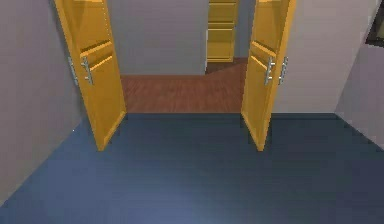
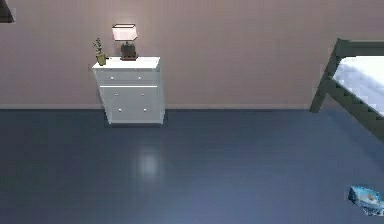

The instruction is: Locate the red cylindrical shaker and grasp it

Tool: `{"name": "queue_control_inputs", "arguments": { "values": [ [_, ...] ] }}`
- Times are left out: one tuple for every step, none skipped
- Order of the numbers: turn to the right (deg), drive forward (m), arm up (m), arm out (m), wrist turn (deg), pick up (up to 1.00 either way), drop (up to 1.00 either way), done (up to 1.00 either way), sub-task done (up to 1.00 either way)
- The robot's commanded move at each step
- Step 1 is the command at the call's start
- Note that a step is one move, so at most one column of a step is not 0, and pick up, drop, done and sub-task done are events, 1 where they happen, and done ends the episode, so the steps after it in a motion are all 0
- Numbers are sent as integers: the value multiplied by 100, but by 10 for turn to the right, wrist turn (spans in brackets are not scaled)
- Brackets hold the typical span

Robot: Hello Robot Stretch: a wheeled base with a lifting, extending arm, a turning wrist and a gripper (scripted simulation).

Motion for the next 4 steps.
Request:
{"name": "queue_control_inputs", "arguments": {
  "values": [
    [-60, 0, 0, 0, 0, 0, 0, 0, 0],
    [0, 100, 0, 0, 0, 0, 0, 0, 0],
    [0, 100, 0, 0, 0, 0, 0, 0, 0],
    [-150, 0, 0, 0, 0, 0, 0, 0, 0]
  ]
}}
